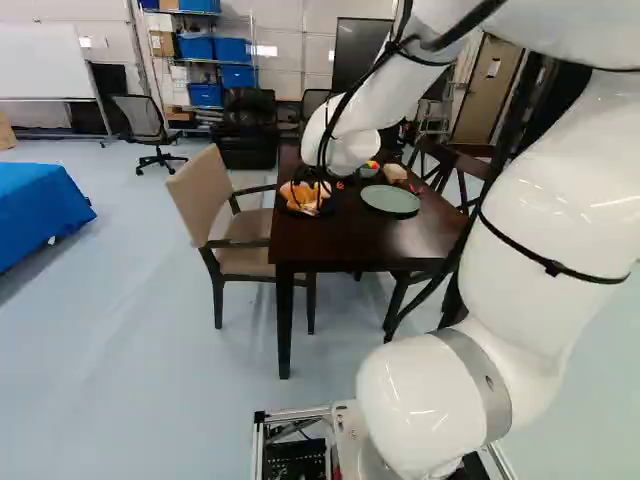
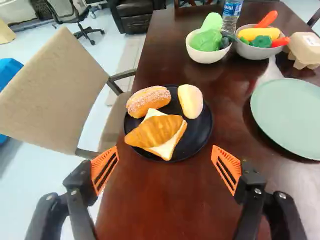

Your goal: Move the croissant to the empty plate

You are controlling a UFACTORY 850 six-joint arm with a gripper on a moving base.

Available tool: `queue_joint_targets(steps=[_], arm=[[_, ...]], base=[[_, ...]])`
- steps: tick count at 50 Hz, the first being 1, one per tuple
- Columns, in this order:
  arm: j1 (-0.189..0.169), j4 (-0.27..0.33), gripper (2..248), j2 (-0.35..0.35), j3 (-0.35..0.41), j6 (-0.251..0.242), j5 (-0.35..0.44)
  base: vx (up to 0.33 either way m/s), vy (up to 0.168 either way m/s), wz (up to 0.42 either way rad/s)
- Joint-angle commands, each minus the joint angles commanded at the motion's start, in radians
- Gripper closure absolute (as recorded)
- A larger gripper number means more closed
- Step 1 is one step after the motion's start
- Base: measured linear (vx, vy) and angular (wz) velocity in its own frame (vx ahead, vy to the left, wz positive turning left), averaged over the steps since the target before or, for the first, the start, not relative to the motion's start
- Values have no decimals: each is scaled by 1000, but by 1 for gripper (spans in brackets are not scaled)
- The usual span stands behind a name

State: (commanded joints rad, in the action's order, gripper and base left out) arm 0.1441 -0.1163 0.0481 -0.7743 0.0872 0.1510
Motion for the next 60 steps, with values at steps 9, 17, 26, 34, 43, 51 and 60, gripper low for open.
queue_joint_targets(steps=[9, 17, 26, 34, 43, 51, 60], arm=[[13, -13, 3, 27, -50, 92, -44], [19, -13, 3, 49, -94, 176, -74], [18, 9, 3, 73, -141, 270, -106], [15, 58, 3, 84, -173, 354, -118], [14, 134, 3, 69, -178, 449, -133], [14, 201, 3, 51, -179, 533, -156], [14, 245, 3, 32, -179, 627, -202]], base=[[0, 0, 0], [0, 0, 0], [0, 0, 0], [0, 0, 0], [0, 0, 0], [0, 0, 0], [0, 0, 0]])
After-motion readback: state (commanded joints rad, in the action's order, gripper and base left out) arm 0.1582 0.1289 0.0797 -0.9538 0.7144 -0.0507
